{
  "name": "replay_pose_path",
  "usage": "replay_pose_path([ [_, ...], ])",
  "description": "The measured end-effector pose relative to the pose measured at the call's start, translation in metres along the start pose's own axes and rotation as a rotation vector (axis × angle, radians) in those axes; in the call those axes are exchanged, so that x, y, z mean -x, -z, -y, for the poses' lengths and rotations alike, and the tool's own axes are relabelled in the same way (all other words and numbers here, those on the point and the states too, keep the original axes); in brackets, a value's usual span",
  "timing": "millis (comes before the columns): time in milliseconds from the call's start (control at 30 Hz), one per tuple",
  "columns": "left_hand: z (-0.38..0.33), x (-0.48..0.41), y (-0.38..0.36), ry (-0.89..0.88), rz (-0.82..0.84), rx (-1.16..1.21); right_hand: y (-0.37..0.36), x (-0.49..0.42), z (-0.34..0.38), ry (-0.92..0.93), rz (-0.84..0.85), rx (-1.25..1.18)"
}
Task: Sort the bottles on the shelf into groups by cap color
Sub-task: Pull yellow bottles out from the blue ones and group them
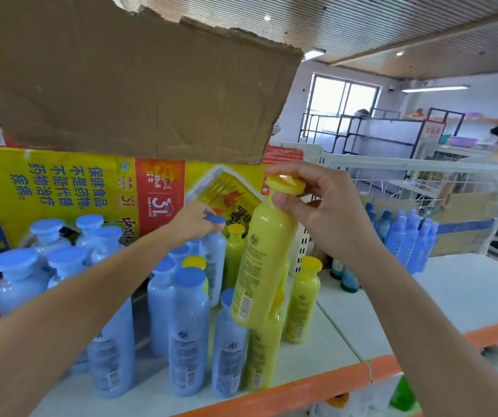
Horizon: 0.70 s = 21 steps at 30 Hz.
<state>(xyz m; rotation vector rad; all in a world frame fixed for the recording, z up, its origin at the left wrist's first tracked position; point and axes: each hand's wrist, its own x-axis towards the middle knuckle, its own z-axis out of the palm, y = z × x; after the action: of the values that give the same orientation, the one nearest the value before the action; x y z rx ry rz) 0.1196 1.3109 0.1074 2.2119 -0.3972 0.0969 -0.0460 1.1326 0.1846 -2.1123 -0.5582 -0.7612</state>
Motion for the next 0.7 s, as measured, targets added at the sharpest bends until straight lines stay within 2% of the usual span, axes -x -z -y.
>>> replay_pose_path([
  [133, 0.021, -0.004, -0.005, 0.061, 0.082, -0.22, 0.001, 0.001, -0.002, -0.023, -0.023, 0.025],
  [300, 0.033, -0.003, -0.02, 0.078, 0.14, -0.376, 0.003, 0.0, -0.001, -0.041, -0.082, 0.046],
  [700, 0.039, -0.004, -0.028, 0.012, 0.142, -0.455, 0.004, -0.017, -0.014, -0.09, -0.205, 0.249],
])
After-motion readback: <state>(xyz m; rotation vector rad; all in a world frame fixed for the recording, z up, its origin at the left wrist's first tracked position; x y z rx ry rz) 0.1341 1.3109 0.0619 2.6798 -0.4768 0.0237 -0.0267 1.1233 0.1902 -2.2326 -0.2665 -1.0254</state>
